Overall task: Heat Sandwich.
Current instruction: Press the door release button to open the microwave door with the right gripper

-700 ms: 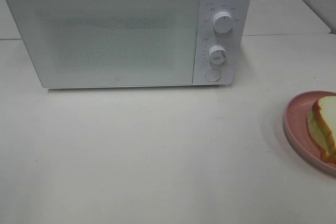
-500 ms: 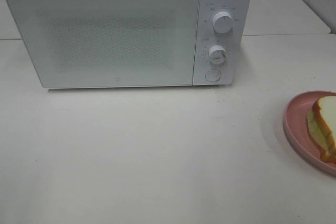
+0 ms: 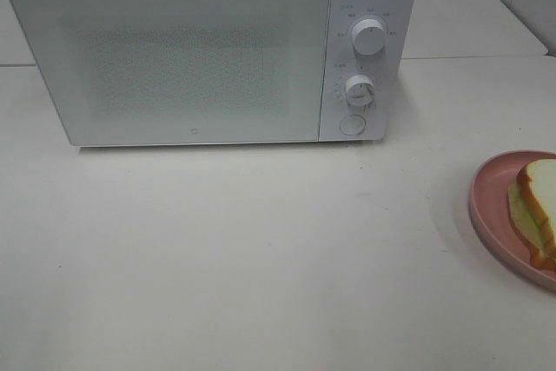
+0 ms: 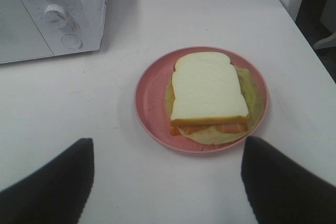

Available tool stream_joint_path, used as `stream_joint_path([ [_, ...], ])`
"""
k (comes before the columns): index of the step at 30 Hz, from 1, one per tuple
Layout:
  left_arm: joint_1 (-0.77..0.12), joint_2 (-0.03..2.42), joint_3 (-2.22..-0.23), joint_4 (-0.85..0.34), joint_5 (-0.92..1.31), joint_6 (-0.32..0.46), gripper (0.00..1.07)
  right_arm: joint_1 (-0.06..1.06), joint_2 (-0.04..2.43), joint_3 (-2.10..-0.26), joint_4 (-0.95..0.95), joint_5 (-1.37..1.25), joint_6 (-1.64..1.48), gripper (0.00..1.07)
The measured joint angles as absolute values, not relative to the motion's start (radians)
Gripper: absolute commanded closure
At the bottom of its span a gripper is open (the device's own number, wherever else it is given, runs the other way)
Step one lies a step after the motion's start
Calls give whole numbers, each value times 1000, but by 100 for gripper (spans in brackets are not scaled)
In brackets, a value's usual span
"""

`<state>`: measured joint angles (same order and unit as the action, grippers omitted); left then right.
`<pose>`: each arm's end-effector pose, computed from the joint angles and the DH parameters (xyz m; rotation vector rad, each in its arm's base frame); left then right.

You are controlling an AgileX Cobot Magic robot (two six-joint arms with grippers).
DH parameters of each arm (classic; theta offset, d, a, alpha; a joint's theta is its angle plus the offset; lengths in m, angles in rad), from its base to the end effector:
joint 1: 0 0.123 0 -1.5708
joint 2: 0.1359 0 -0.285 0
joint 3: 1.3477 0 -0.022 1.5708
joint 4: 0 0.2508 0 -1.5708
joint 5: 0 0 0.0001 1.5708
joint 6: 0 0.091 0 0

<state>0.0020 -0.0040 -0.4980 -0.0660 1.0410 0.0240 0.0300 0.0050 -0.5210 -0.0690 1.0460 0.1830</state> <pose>-0.0045 -0.0052 0.2785 0.0246 2.0213 -0.0622 -0.0059 -0.0056 0.2845 0.1570 2.0060 0.0536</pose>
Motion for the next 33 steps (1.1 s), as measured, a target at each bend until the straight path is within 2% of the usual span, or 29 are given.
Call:
stream_joint_path([
  [13, 2, -4, -498, -66, 1041, 24, 7, 30, 194, -566, -69, 954, 183, 32],
  [33, 2, -4, -498, -66, 1041, 24, 7, 30, 533, -566, -69, 647, 183, 32],
])
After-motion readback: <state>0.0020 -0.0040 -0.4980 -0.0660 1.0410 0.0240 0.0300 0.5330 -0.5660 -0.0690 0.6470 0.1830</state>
